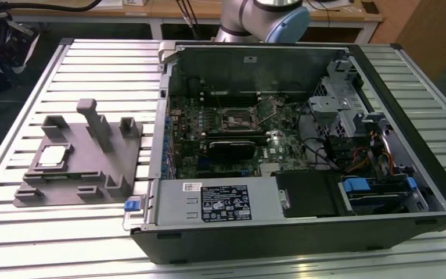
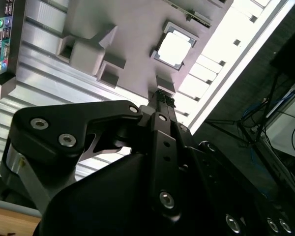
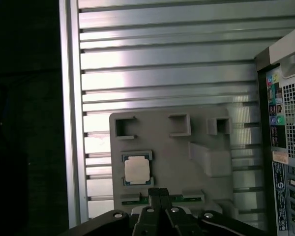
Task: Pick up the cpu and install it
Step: 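Pick up the cpu and move it towards the insertion slot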
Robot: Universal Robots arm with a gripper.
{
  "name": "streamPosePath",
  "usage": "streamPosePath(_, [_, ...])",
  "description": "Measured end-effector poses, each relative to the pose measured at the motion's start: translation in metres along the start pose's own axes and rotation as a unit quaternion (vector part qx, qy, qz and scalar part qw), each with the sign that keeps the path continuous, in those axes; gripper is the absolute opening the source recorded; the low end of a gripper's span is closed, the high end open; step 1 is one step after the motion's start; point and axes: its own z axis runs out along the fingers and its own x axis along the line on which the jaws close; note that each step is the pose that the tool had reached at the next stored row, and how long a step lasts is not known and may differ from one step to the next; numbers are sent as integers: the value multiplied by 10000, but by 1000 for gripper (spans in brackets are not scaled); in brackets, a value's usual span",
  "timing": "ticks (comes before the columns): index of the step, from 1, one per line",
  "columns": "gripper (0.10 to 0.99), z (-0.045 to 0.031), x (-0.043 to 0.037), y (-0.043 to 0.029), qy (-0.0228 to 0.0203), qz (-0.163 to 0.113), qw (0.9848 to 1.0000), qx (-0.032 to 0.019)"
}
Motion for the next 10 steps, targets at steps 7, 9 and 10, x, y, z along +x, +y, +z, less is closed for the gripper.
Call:
streamPosePath(7, [114,12,159,-14,0,0,10000,-8])
streamPosePath(9, [169,13,167,-16,0,0,10000,-8])
streamPosePath(10, [231,15,167,-17,0,-1,10000,-8])
